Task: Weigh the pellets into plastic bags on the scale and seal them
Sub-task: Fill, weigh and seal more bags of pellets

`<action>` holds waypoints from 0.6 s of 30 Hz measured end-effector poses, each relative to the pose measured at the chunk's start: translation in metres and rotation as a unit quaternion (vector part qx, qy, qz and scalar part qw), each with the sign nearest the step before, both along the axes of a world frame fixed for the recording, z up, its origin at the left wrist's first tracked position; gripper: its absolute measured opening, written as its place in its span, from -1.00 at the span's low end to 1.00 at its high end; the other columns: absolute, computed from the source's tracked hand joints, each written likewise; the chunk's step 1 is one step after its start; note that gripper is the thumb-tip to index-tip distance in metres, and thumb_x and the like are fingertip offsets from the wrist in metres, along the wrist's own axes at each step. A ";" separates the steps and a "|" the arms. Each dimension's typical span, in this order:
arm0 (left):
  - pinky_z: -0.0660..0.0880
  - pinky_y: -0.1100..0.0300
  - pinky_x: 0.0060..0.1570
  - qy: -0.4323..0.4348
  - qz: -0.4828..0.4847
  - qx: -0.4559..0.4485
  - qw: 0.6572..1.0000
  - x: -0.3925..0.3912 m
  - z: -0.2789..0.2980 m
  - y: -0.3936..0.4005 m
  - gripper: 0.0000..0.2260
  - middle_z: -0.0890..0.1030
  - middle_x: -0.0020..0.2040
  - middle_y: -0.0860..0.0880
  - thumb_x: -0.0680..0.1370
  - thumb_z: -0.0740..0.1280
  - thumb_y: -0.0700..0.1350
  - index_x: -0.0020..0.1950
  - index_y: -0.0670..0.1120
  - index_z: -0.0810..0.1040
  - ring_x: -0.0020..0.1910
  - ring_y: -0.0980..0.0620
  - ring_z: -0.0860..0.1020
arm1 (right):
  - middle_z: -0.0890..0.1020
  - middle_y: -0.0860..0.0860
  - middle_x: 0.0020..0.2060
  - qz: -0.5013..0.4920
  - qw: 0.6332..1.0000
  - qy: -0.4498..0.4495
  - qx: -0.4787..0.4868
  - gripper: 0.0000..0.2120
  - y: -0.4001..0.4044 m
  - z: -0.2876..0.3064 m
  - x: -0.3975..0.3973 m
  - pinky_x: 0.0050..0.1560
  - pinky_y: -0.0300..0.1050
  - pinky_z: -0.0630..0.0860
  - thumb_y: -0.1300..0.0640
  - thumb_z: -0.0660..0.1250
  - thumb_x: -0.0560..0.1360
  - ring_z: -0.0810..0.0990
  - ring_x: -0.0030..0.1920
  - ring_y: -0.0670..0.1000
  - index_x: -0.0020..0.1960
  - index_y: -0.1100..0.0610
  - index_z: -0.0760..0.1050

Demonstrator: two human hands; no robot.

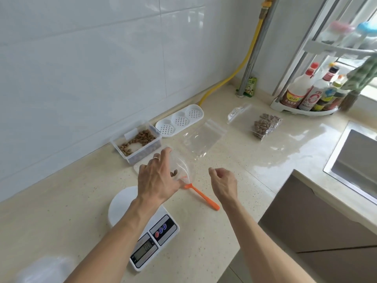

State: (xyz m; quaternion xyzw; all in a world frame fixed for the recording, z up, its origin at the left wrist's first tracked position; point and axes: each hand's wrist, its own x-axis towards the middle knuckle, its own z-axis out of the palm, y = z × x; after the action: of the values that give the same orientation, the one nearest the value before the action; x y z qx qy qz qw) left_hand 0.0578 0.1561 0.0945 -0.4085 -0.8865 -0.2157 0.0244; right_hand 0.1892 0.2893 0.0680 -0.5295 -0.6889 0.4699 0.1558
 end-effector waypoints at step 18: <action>0.47 0.13 0.14 -0.320 0.006 0.141 0.937 -0.029 0.019 -0.037 -0.36 0.55 0.03 0.13 0.32 0.46 0.31 0.31 0.11 0.41 0.13 0.15 0.52 | 0.68 -0.08 -0.22 0.405 0.901 0.053 0.148 -0.84 -0.008 0.135 -0.074 -0.13 -0.19 0.57 0.22 0.27 0.58 0.66 -0.18 -0.18 -0.15 0.12 0.54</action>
State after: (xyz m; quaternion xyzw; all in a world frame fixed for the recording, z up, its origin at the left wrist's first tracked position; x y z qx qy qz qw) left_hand 0.0290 0.1188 0.1137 -0.3048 -0.8104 -0.4579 -0.2016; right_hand 0.1155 0.2817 0.2034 -0.1504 -0.8962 0.4123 0.0648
